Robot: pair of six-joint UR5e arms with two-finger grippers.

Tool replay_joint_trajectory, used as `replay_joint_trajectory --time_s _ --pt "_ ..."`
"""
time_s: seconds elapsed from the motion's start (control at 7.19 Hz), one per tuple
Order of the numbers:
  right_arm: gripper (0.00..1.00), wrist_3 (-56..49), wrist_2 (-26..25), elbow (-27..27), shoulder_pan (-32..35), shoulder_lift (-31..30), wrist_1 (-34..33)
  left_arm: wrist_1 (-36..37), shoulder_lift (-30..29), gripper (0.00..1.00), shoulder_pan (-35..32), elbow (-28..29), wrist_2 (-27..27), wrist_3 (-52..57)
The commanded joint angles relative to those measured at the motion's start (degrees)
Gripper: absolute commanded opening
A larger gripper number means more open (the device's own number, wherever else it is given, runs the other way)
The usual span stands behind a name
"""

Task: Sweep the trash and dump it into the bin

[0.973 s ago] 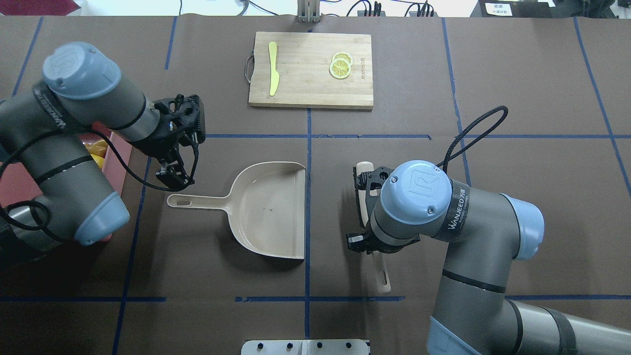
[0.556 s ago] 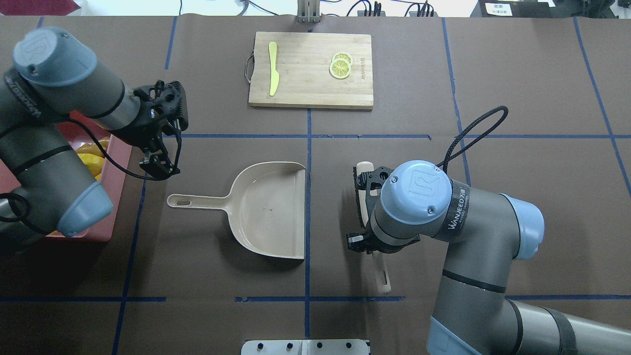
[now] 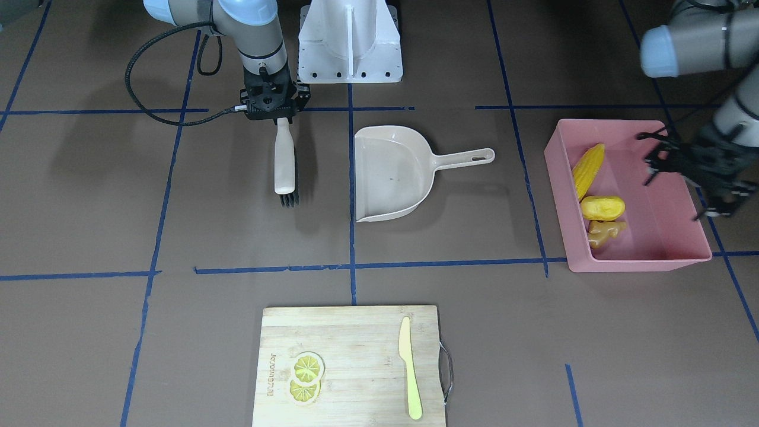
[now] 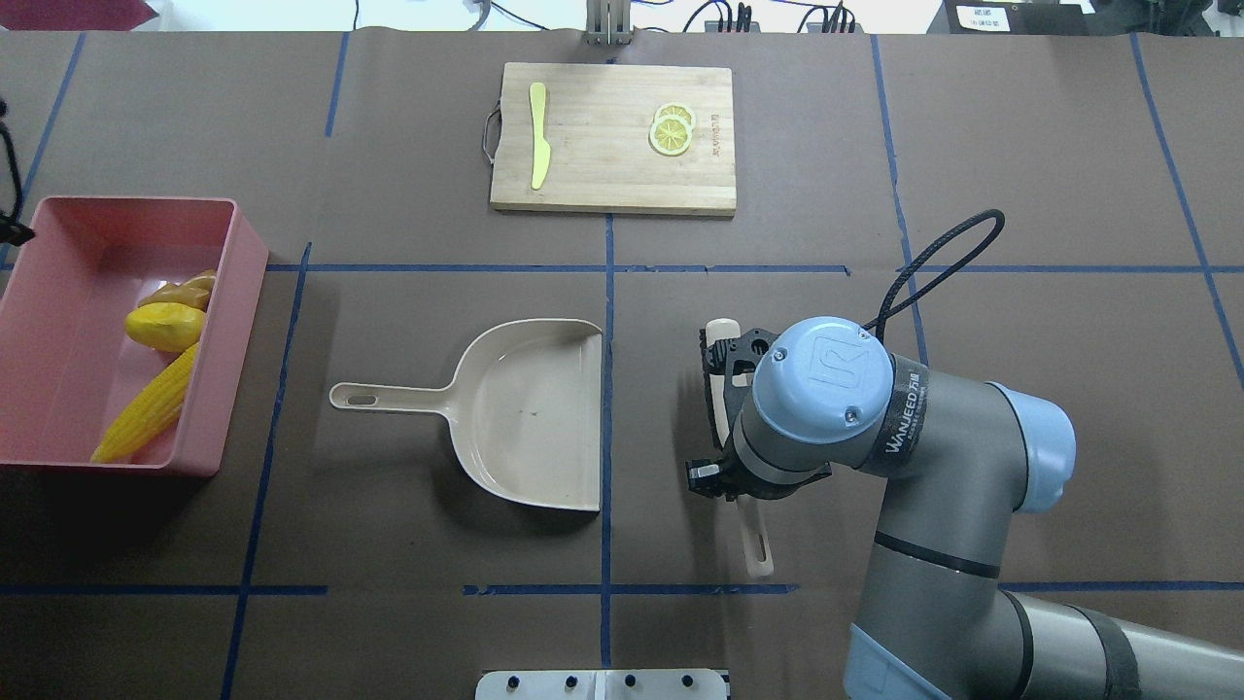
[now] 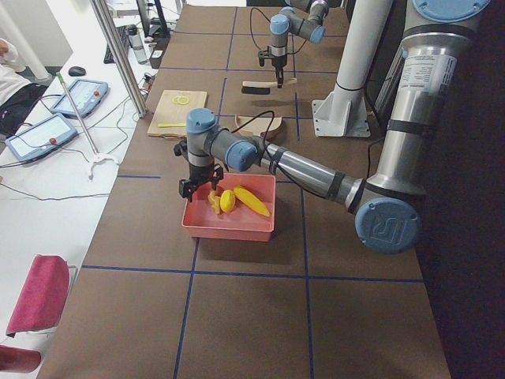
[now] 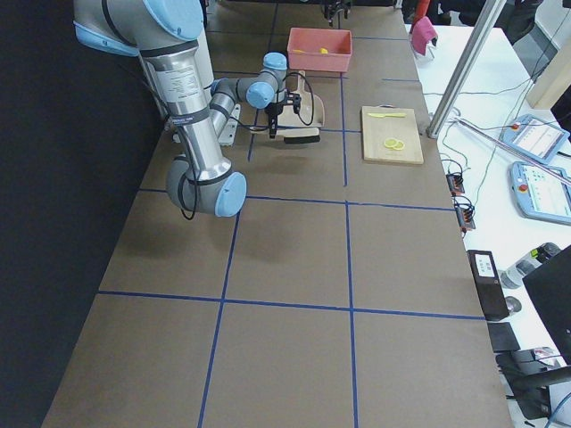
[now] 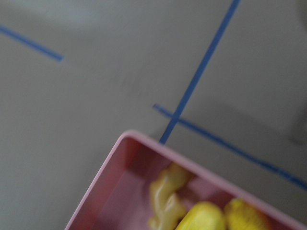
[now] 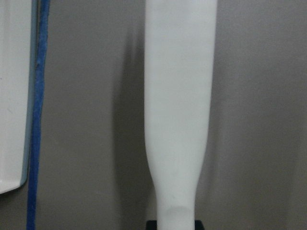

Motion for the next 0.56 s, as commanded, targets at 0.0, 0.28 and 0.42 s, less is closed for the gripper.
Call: replay_joint_trajectory --time_s 0.0,0.28,0.42 --pt "0.00 0.00 -0.07 -0.02 0.00 -0.43 0.00 4.00 2.72 1.00 -7.42 4.26 -6.20 -10.32" --pt "0.00 0.00 -0.15 0.07 0.00 -0.43 0.00 4.98 8.60 1.00 -12.33 4.09 -7.21 -11.59" --pt "0.00 0.00 -0.15 0.07 0.00 -0.34 0.00 4.72 11.50 1.00 -14.53 3.74 -7.38 -11.16"
